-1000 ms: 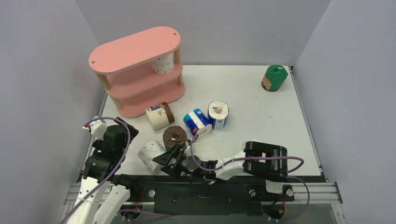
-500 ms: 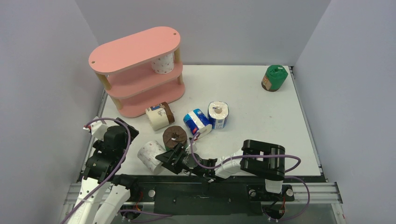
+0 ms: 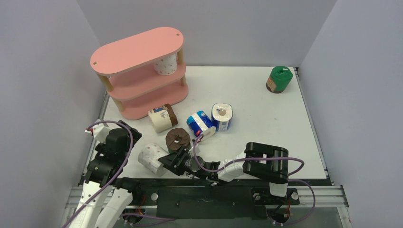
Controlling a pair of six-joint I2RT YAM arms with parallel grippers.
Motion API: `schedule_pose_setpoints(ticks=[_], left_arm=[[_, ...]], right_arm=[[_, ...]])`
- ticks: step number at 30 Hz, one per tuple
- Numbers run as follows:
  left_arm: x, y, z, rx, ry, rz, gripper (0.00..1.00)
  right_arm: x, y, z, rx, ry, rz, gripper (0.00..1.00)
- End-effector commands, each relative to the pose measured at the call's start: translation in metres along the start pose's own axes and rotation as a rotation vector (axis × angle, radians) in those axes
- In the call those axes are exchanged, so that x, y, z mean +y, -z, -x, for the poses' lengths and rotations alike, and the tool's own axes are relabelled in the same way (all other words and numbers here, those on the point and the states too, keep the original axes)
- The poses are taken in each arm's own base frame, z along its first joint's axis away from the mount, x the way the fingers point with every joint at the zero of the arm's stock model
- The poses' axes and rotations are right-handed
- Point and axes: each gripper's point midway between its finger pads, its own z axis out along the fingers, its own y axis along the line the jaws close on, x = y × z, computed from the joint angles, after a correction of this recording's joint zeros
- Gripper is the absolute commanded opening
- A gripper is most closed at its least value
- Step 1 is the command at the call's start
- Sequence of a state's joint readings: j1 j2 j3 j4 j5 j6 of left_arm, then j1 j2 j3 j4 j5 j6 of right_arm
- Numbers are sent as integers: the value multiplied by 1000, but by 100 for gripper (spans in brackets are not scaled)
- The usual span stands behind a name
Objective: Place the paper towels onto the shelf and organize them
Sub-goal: Adjust the paper towel at the center of the board.
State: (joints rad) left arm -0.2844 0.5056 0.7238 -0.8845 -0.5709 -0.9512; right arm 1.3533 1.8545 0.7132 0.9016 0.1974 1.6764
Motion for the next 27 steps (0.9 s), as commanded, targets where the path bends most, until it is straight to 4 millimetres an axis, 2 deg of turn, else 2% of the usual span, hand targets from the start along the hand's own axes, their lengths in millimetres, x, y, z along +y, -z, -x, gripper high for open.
schedule_pose_setpoints(ticks=[1, 4, 9, 14, 16, 17, 18, 19, 20, 21, 22, 23, 24, 27], left_arm=[[-5, 1, 7, -28, 68, -19, 97], [-4, 1, 7, -30, 68, -18, 97], [-4, 1, 6, -30, 67, -19, 97], [-5, 1, 6, -29, 67, -20, 97], [-5, 1, 8, -35, 68, -22, 97], [-6, 1, 8, -35, 69, -23, 97], [-6, 1, 9, -36, 69, -25, 97], [-7, 1, 9, -36, 70, -26, 97], [-7, 1, 9, -35, 72, -29, 97], [-8, 1, 9, -35, 72, -30, 97], [-8, 2, 9, -34, 73, -31, 97], [-9, 2, 9, -34, 74, -32, 97], [-9, 2, 10, -35, 76, -34, 97], [-10, 4, 13, -43, 78, -36, 97]], right_arm=[[28, -11, 3, -14, -16, 100, 51], [29, -14, 4, -17, -13, 101, 49], [27, -13, 4, -19, -8, 97, 38], [24, -5, 5, -18, 8, 94, 28], [32, 2, 8, -23, 20, 111, 26], [29, 6, 9, -25, 31, 107, 25], [37, 10, 10, -30, 46, 122, 24], [35, 12, 11, -32, 61, 111, 23], [44, 17, 12, -37, 79, 128, 22], [42, 19, 13, -38, 93, 116, 21], [49, 23, 13, -40, 107, 130, 20], [47, 25, 13, -40, 120, 118, 20], [56, 30, 14, -44, 138, 135, 19], [66, 42, 16, -57, 196, 134, 18]])
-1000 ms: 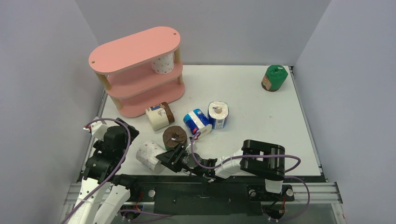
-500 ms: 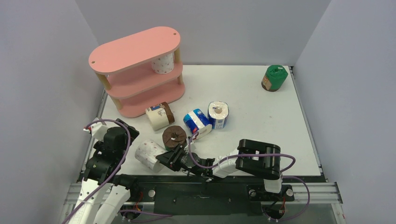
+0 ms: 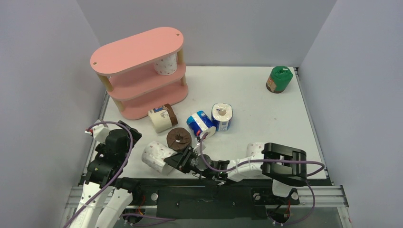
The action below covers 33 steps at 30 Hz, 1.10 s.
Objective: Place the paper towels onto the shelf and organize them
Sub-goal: Adjust the paper towel at the center of the board.
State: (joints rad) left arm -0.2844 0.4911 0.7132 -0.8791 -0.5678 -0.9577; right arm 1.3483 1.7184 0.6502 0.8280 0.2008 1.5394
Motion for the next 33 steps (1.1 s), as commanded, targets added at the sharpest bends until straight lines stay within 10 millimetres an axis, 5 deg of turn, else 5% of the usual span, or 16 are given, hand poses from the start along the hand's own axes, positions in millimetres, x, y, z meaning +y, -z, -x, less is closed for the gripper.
schedule_pose_setpoints(ticks=[1, 6, 10, 11, 14, 18, 19, 20, 22, 27, 33], left_arm=[[-11, 4, 16, -47, 70, -29, 97], [-16, 7, 24, -67, 74, -38, 97], [-22, 15, 44, -116, 81, -47, 97], [-23, 16, 47, -125, 79, -49, 97], [-30, 21, 57, -149, 90, -69, 97], [-37, 19, 55, -134, 97, -95, 97], [-39, 19, 55, -130, 100, -101, 97], [-40, 17, 51, -117, 97, -105, 97], [-42, 14, 46, -103, 92, -109, 98], [-44, 10, 37, -74, 85, -124, 98], [-50, 6, 18, -3, 65, -167, 99]], right_arm=[[63, 24, 16, -63, 89, 134, 18], [84, 47, 22, -72, 187, 146, 17], [106, 87, 44, -139, 285, 128, 16], [94, 94, 49, -144, 329, 65, 16], [100, 135, 88, -252, 476, -30, 16], [76, 197, 142, -318, 785, -344, 17], [91, 209, 152, -342, 805, -355, 18], [78, 226, 165, -340, 891, -456, 18], [88, 251, 182, -356, 956, -529, 18], [70, 265, 185, -239, 1119, -705, 20], [38, 237, 167, -62, 1293, -873, 19]])
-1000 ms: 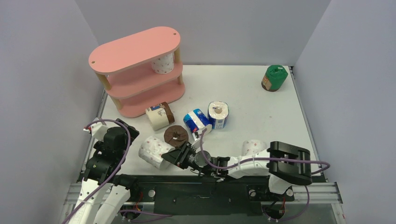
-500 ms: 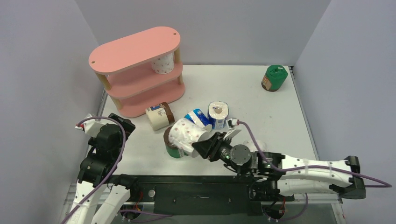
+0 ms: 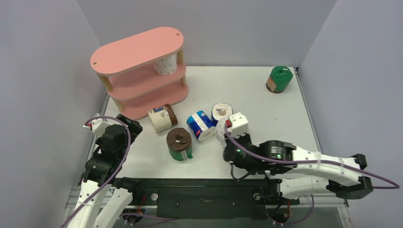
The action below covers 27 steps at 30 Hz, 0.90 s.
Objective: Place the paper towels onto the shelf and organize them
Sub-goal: Adjust the paper towel at the center of the board.
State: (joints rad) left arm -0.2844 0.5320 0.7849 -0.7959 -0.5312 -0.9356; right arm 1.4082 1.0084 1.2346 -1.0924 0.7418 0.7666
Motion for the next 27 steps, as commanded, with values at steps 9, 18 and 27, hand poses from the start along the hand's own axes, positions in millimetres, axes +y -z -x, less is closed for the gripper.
schedule_pose_setpoints(ticks=[9, 18, 27], left_arm=[[-21, -9, -32, 117, -4, -130, 100], [-28, -6, -54, 216, -41, -197, 100], [-27, -1, -68, 281, -95, -232, 97]], right_arm=[[35, -39, -44, 209, 444, -40, 19], [76, -64, -83, 320, 589, 75, 20], [90, -79, -103, 363, 640, 126, 22]])
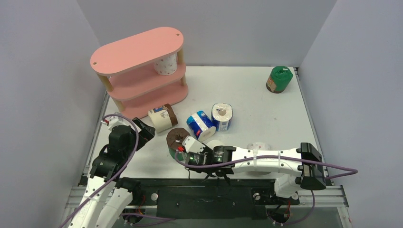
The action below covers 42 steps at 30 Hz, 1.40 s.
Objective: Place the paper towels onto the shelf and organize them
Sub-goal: Adjust the paper towel at the center of the board.
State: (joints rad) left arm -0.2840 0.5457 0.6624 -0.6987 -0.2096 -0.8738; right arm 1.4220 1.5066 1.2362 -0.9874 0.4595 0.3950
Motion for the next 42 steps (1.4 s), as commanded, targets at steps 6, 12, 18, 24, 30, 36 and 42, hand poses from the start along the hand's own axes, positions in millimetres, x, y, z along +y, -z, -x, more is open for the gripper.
schedule_pose_setpoints(ticks=[6, 12, 18, 24, 30, 36, 42], left_arm=[[-8, 4, 0, 1, -30, -63, 96], [-6, 6, 0, -5, -31, -60, 96], [-5, 9, 4, -21, -29, -52, 96], [0, 19, 20, -100, 52, -21, 96], [-50, 41, 15, -60, -50, -324, 96], [-66, 42, -24, 221, -119, -336, 96], [-80, 65, -70, 319, -161, -335, 96]], right_arm=[[8, -9, 15, -50, 0, 28, 32], [10, -10, 15, -57, -19, 38, 42], [3, 6, 24, -108, -77, 50, 57], [-43, 47, 46, -316, -343, -20, 74], [-107, 56, 34, -512, -870, 65, 88], [-104, 27, 6, -502, -986, 175, 90], [-101, 9, -8, -471, -1022, 138, 91]])
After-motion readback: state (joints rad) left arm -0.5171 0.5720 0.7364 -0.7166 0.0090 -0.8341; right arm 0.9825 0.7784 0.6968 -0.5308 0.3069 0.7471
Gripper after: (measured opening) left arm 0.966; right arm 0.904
